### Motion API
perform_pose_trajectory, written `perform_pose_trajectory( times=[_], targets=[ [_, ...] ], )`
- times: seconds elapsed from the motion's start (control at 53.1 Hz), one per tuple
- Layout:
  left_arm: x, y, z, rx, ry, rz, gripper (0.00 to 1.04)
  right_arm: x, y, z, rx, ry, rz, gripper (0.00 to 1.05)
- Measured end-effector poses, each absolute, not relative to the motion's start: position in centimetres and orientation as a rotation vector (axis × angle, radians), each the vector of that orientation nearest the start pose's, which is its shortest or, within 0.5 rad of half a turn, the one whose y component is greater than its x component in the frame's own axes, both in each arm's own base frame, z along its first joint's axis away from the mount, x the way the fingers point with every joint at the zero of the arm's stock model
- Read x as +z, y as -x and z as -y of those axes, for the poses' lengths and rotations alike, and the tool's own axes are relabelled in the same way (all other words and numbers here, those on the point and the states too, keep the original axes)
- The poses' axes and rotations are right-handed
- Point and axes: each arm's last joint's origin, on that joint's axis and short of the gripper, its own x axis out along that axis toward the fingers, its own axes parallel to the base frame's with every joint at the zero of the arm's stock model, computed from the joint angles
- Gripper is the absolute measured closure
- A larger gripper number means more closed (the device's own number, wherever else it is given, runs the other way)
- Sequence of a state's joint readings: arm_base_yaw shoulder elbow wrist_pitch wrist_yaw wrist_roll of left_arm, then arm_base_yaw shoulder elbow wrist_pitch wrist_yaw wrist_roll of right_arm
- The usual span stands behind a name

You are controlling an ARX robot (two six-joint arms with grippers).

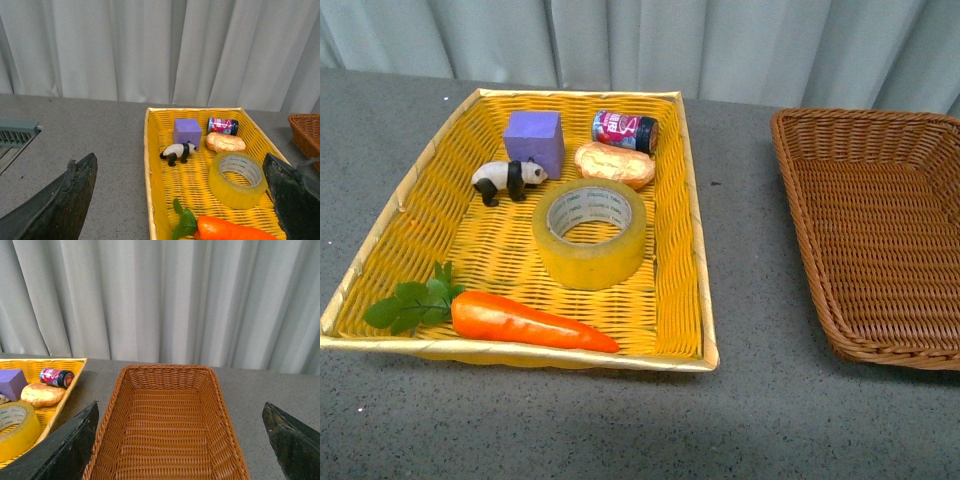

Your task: Move tape to another basket

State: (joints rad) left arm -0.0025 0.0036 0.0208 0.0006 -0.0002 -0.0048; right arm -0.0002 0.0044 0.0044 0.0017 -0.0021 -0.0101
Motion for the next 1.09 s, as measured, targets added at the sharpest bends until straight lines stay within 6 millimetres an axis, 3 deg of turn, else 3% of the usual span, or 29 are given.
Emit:
perform_pose_trajectory(
  times=[1.093],
  targets=[
    [17.04, -9.66, 0.02, -0.002, 0.005, 0.018, 0.07, 16.48, -9.77, 0.00, 0.002, 0.010, 0.002, 0.09]
  ],
)
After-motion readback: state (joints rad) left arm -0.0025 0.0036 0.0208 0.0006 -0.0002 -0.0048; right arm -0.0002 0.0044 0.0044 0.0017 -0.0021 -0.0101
